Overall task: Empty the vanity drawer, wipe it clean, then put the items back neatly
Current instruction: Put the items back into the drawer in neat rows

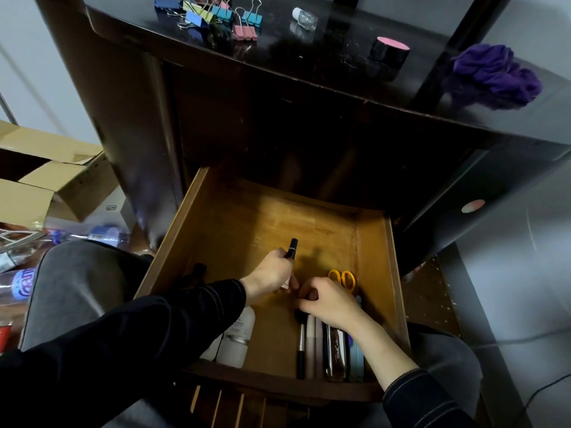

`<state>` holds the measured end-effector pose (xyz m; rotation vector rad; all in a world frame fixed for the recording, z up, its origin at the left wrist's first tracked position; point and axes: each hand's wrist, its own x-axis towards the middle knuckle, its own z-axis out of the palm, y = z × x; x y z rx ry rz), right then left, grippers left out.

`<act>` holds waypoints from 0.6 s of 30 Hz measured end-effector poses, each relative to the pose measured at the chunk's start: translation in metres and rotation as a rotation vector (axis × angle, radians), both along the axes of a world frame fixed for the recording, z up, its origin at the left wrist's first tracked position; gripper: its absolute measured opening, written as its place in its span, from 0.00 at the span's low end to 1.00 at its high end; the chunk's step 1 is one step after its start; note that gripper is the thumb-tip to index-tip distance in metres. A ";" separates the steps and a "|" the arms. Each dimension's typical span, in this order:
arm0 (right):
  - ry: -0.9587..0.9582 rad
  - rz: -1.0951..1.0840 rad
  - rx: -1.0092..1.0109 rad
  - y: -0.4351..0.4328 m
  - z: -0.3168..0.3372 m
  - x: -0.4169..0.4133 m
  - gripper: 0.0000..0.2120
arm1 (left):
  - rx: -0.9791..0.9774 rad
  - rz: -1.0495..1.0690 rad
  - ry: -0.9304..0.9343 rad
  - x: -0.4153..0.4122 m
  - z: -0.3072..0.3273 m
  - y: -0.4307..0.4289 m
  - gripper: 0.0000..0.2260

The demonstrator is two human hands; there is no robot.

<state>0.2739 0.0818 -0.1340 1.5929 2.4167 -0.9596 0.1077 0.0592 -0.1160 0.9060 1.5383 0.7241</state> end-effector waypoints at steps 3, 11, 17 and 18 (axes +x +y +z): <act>-0.003 0.059 -0.034 -0.002 0.001 0.000 0.10 | -0.033 -0.020 -0.008 -0.003 0.002 0.001 0.09; -0.028 0.085 -0.073 -0.002 0.002 0.001 0.06 | -0.126 -0.149 0.049 -0.006 -0.004 -0.009 0.04; -0.034 0.076 -0.080 -0.003 0.003 0.002 0.05 | -0.170 -0.177 0.063 -0.007 -0.005 -0.012 0.05; -0.037 0.075 -0.083 -0.003 0.003 0.002 0.04 | -0.183 -0.187 0.081 -0.007 -0.005 -0.012 0.05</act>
